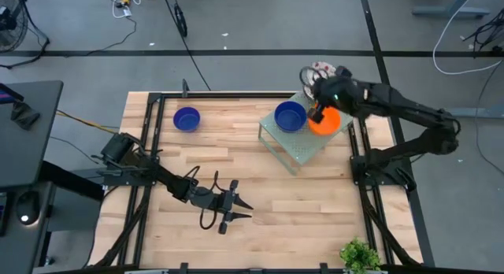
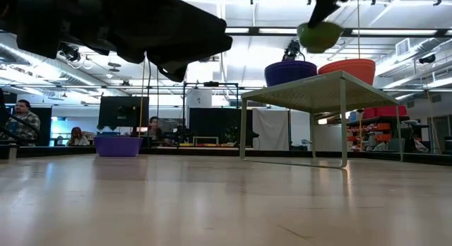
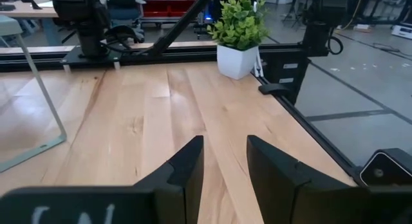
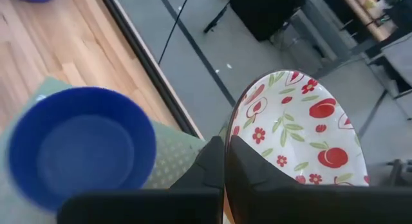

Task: Pick & Place Mini bowls
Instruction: Stack the white patterned bowl on the white patterned bowl on the shelf

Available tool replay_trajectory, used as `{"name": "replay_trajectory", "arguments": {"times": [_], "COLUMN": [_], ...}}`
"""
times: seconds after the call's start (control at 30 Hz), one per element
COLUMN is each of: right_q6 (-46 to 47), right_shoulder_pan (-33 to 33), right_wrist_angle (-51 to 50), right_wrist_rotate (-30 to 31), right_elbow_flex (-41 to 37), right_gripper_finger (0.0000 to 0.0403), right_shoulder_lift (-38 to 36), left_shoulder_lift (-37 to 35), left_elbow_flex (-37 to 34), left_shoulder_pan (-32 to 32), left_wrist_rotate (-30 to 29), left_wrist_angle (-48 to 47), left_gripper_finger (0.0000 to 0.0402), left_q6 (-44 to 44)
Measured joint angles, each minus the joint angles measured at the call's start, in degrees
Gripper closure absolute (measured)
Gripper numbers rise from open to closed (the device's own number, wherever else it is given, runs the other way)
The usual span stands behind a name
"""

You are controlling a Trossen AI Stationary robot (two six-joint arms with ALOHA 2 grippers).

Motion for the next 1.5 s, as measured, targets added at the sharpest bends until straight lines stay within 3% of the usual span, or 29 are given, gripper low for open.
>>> {"name": "replay_trajectory", "arguments": {"times": [0.13, 0.43, 0.97, 1.5], "right_q6": [-3.46, -2.99, -2.56, -0.02], "right_shoulder_pan": [-6.57, -13.55, -14.93, -15.53], "right_wrist_angle": [3.00, 4.16, 9.27, 9.80], "right_wrist_rotate": [-5.25, -7.90, -9.31, -9.59], "right_elbow_flex": [-1.58, -6.56, -13.73, -14.18], "right_gripper_finger": [0.0399, 0.0399, 0.0398, 0.0381], "right_shoulder_lift": [1.79, 3.02, 3.07, 3.07], "left_shoulder_lift": [0.00, 0.00, -0.04, -0.07], "left_elbow_flex": [0.00, 0.00, 0.00, 0.00], "left_shoulder_pan": [0.00, -0.09, -0.11, -0.11], "left_wrist_rotate": [0.01, 0.02, 0.04, 0.04], "left_wrist_angle": [-0.06, -0.50, -0.57, -0.58], "left_gripper_finger": [0.0280, 0.0280, 0.0280, 0.0280], "left_q6": [0.26, 0.29, 0.29, 0.31]}}
